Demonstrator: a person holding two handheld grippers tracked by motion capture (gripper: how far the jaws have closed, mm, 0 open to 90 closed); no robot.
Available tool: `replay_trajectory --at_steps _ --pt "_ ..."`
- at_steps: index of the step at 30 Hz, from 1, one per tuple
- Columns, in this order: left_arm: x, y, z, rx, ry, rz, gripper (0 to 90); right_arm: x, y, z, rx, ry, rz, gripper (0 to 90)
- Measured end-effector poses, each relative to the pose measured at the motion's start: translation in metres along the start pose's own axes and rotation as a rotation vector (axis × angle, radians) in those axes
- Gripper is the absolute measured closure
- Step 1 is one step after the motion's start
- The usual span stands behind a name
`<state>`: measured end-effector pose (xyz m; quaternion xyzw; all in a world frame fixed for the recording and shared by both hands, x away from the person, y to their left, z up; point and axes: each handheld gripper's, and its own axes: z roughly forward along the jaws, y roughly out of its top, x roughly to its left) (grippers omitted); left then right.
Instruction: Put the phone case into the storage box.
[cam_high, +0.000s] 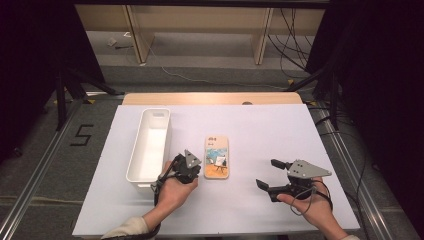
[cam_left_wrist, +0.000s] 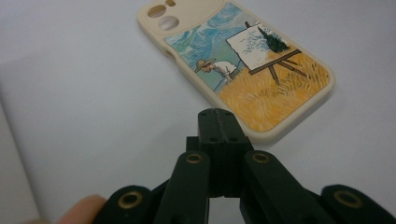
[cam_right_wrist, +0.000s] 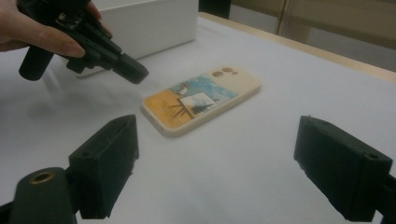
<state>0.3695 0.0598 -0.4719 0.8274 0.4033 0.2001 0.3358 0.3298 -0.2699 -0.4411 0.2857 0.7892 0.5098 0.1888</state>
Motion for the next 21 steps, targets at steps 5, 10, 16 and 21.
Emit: replay_trajectory --at_steps 5,10,16,21 --pt "-0.004 0.004 0.013 0.027 0.001 -0.026 89.9 0.000 0.000 0.000 -0.004 0.000 0.002 14.9" --pt "-0.004 0.005 0.017 0.035 0.004 -0.040 89.9 0.000 0.000 -0.001 -0.004 0.002 0.003 14.9" --pt "-0.004 0.004 0.021 0.048 -0.007 -0.056 89.9 0.000 0.000 -0.001 -0.003 0.003 0.003 14.9" --pt "-0.004 0.004 0.024 0.046 -0.002 -0.064 89.9 0.000 0.000 -0.001 -0.003 0.003 0.003 14.9"
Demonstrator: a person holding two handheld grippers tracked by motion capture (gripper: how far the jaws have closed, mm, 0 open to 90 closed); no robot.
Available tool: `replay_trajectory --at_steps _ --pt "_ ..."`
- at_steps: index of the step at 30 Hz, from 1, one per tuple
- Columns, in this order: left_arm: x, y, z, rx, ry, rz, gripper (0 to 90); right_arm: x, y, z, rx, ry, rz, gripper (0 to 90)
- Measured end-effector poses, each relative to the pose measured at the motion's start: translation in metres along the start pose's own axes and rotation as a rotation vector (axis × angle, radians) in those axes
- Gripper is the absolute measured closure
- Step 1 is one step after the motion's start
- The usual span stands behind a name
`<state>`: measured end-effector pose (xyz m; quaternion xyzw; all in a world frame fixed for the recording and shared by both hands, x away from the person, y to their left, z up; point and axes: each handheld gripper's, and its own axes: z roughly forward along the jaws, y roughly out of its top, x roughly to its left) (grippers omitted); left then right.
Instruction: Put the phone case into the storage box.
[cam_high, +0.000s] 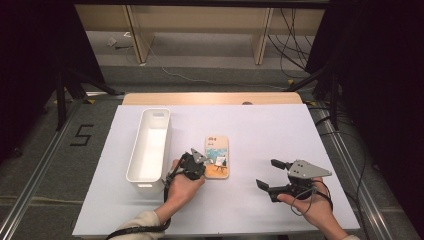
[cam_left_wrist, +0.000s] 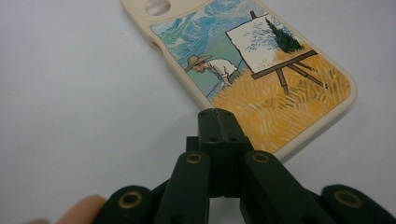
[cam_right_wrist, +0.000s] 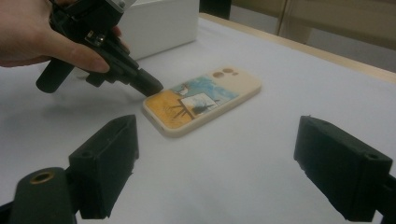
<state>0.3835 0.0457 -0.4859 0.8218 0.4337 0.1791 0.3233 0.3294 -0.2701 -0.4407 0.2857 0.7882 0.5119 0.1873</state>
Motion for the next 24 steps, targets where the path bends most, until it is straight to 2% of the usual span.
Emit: replay_trajectory --at_steps 8,16,24 --pt "-0.001 0.000 0.001 -0.005 -0.011 -0.016 89.9 0.000 0.000 0.001 0.004 0.001 -0.003 15.0" --pt "-0.006 0.001 0.003 -0.011 -0.018 -0.003 89.9 0.000 0.000 0.000 0.005 0.000 -0.003 15.0" --pt "-0.018 0.006 0.008 -0.020 -0.043 0.005 89.9 0.000 0.000 0.000 0.004 -0.003 -0.002 15.0"
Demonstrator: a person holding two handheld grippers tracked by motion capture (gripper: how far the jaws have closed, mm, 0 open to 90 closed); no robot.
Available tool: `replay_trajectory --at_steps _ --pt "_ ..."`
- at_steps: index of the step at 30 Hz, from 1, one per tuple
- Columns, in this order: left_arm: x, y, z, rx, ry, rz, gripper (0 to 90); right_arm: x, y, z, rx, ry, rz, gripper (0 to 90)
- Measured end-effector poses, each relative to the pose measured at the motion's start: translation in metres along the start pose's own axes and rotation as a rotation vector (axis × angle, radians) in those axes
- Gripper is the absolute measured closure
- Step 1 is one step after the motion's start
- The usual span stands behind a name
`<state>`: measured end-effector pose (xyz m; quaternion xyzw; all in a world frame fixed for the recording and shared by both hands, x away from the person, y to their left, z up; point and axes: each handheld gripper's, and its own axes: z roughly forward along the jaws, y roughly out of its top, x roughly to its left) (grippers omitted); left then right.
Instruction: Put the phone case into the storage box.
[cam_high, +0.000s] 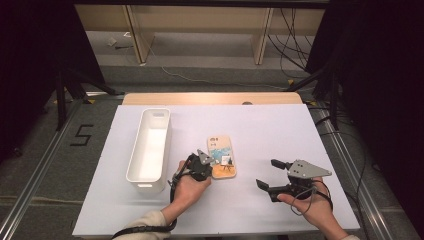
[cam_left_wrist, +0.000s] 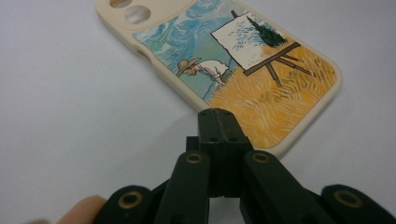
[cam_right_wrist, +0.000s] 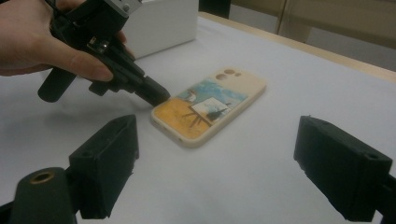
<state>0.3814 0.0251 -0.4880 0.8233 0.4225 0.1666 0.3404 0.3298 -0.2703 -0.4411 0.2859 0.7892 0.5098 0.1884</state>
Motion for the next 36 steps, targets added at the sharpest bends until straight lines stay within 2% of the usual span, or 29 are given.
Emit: replay_trajectory --at_steps 7,19,32,36 --pt "-0.007 0.004 0.006 -0.007 -0.004 0.015 89.9 0.000 0.000 0.000 -0.002 0.000 0.003 15.0" --pt "-0.018 0.012 0.014 -0.021 -0.019 0.011 89.9 -0.001 0.000 0.000 0.000 -0.004 0.004 15.0" --pt "-0.030 0.020 0.024 -0.035 -0.030 0.028 89.9 -0.002 -0.001 0.000 0.004 -0.010 0.006 15.0" --pt "-0.032 0.023 0.027 -0.040 -0.047 0.030 89.8 -0.002 -0.001 0.000 0.003 -0.010 0.008 15.4"
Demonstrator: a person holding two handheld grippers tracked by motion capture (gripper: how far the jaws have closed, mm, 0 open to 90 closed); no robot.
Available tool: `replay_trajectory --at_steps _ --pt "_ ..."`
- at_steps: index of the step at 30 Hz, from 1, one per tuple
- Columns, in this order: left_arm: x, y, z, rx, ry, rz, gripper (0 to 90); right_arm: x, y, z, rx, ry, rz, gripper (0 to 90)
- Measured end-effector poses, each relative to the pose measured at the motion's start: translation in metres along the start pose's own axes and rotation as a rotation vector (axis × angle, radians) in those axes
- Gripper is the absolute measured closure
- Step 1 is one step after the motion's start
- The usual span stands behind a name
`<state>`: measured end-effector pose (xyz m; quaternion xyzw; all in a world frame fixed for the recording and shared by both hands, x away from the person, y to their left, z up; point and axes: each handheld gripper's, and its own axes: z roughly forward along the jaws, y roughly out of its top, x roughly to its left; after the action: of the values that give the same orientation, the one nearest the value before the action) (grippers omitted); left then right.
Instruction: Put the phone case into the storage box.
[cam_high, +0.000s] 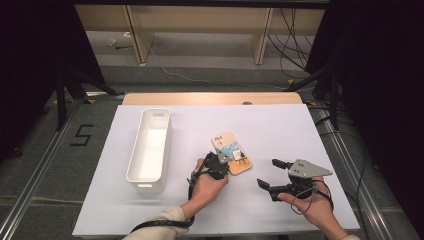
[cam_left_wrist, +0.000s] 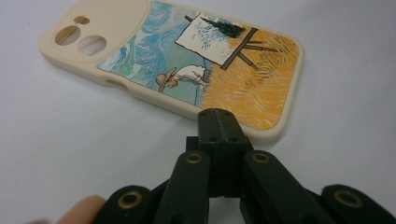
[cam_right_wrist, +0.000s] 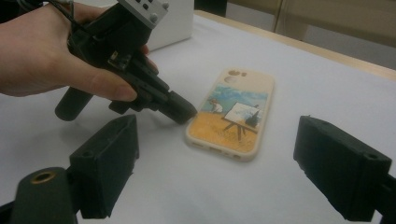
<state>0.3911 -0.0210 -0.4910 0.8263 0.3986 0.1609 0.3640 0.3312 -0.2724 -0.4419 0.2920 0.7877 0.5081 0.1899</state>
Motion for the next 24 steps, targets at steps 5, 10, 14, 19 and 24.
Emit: replay_trajectory --at_steps 5,10,14,19,24 --pt "-0.001 0.002 0.002 -0.004 -0.015 0.011 89.8 -0.002 0.000 0.000 0.004 0.010 0.008 16.5" --pt "-0.001 0.002 -0.006 -0.025 -0.048 0.029 89.5 -0.003 -0.001 0.000 0.014 0.020 0.015 18.1" --pt "0.002 0.003 -0.025 -0.072 -0.084 0.075 85.7 -0.003 -0.001 0.000 0.022 0.018 0.009 19.4" --pt "0.012 0.002 -0.059 -0.140 -0.138 0.101 67.5 -0.003 0.000 0.001 0.029 -0.008 0.001 15.4" --pt "0.022 -0.003 -0.093 -0.178 -0.179 0.129 36.6 -0.003 0.000 0.002 0.053 -0.021 -0.011 14.3"
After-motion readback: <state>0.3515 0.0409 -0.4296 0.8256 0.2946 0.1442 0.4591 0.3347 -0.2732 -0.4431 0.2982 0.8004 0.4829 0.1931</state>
